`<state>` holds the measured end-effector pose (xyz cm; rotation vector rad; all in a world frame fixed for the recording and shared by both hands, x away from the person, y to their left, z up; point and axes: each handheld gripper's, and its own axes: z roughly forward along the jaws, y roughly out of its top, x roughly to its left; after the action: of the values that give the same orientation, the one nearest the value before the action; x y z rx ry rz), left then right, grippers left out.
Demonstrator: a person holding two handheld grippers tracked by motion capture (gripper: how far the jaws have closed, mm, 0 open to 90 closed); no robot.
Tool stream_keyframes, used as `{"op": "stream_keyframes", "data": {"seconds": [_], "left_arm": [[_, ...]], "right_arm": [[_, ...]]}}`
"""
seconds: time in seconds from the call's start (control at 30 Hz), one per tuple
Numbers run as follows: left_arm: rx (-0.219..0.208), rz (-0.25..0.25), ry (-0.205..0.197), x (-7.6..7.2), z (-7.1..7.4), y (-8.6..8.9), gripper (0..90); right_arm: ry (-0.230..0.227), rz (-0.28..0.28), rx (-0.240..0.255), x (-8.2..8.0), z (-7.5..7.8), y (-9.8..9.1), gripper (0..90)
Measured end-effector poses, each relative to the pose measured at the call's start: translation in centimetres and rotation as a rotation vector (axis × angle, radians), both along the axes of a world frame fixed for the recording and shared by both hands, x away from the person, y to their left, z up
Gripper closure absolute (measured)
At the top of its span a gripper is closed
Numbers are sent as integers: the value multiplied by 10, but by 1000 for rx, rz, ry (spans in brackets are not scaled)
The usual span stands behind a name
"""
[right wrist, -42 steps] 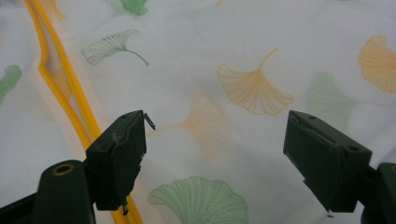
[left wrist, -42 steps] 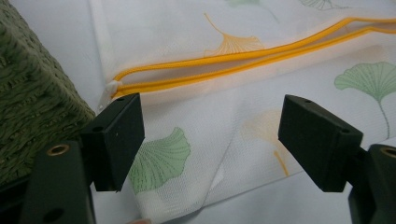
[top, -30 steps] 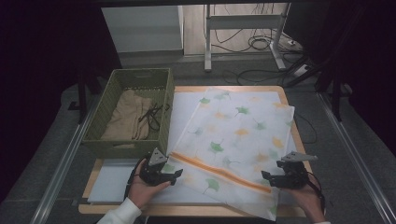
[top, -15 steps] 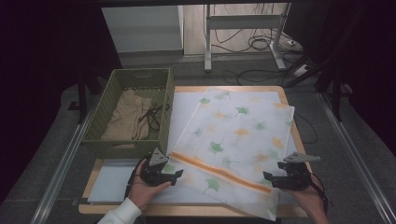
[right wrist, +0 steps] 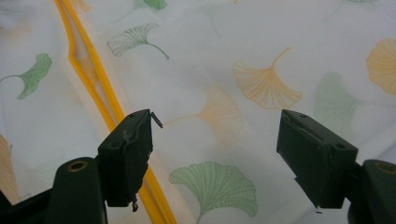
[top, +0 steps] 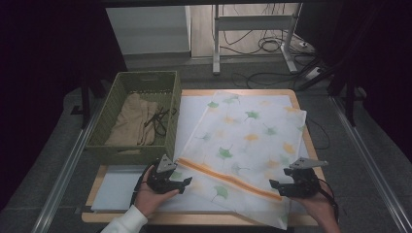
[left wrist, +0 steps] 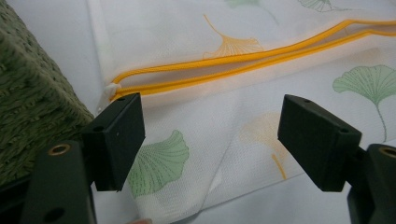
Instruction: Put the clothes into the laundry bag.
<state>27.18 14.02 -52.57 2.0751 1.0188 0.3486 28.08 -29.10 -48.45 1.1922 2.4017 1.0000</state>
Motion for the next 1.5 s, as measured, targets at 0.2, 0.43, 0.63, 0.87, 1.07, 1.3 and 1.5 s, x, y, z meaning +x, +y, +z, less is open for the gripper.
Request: {"op": "stream_keyframes", "data": {"seconds": [0.2, 0.43, 0.63, 0.87, 1.07, 1.3, 1.5], "left_arm": [[5, -11, 2, 0, 0, 0, 227], [-1, -2, 15, 3, 0, 2, 226], [1, -20, 15, 0, 0, 1, 227], [-1, -20, 17, -1, 0, 0, 228], [-6, -29, 18, -1, 0, 0, 228], [-9, -33, 22, 1, 1, -3, 230], [-31, -22, 37, 5, 4, -5, 229]], "right_arm": [[12, 6, -1, 6, 3, 5, 270], [25, 18, 9, 13, 9, 18, 259], [17, 27, -11, 12, 22, 24, 253], [-2, 49, -58, 15, 31, 36, 267], [7, 86, -76, 14, 31, 48, 282], [34, 118, -91, 18, 28, 69, 286], [47, 137, -114, 23, 28, 81, 289]]}}
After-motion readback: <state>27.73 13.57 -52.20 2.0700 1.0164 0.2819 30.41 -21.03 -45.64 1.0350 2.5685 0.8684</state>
